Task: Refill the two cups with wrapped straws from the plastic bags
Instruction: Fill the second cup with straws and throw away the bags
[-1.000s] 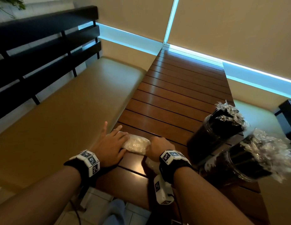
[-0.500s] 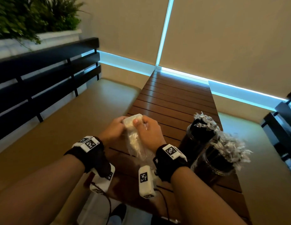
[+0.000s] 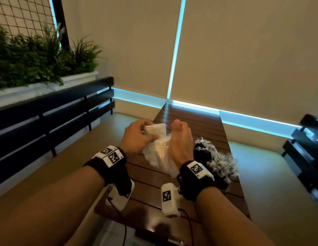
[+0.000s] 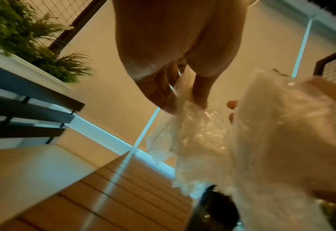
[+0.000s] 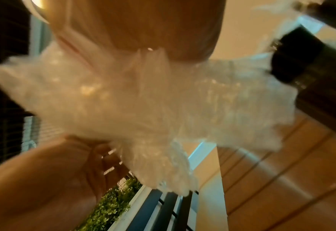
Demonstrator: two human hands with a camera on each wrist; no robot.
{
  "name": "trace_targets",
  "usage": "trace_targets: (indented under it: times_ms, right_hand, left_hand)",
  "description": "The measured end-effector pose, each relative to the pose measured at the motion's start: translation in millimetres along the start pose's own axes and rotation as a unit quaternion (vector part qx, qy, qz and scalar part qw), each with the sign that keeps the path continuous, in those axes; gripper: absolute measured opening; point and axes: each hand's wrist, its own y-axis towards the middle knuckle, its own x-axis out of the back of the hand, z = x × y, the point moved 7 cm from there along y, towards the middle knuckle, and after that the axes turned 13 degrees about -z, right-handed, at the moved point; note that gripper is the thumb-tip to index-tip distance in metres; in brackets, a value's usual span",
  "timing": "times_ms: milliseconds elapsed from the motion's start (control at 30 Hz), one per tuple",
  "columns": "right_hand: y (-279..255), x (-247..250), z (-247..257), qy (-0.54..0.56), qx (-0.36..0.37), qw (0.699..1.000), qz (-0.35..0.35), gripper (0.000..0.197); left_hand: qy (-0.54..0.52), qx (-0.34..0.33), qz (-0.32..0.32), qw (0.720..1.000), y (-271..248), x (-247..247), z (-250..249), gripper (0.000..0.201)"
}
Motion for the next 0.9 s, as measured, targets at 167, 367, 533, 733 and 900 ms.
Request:
trace_targets:
  times_ms: [167, 367, 533, 733, 900]
  right_hand:
    - [9, 29, 19, 0.006, -0.004, 0.999, -0.039, 0.054]
    - [11, 38, 0, 0.064, -0.149, 0.984, -0.076, 0.081]
    - [10, 34, -2, 0.159, -0.186, 0.970, 0.017, 0.045]
    - [14, 27, 15, 0.178, -0.093, 0.953, 0.224, 0.050]
    - [2, 38, -13, 0.122, -0.132, 0.974, 0.140, 0.058]
  left_hand:
    - [-0.162, 0.054, 0.109, 0.979, -28, -25, -56, 0.042]
    - [0.006, -0.039, 0.201, 0.979, -46, -45, -78, 0.067]
    - [0.079, -0.106, 0.102, 0.986, -29, -38, -93, 0.046]
    - [-0.044, -0.055, 0.098, 0.993, -15, -33, -104, 0.035]
    - [-0.043, -0.038, 0.160, 0.985, -29, -30, -90, 0.052]
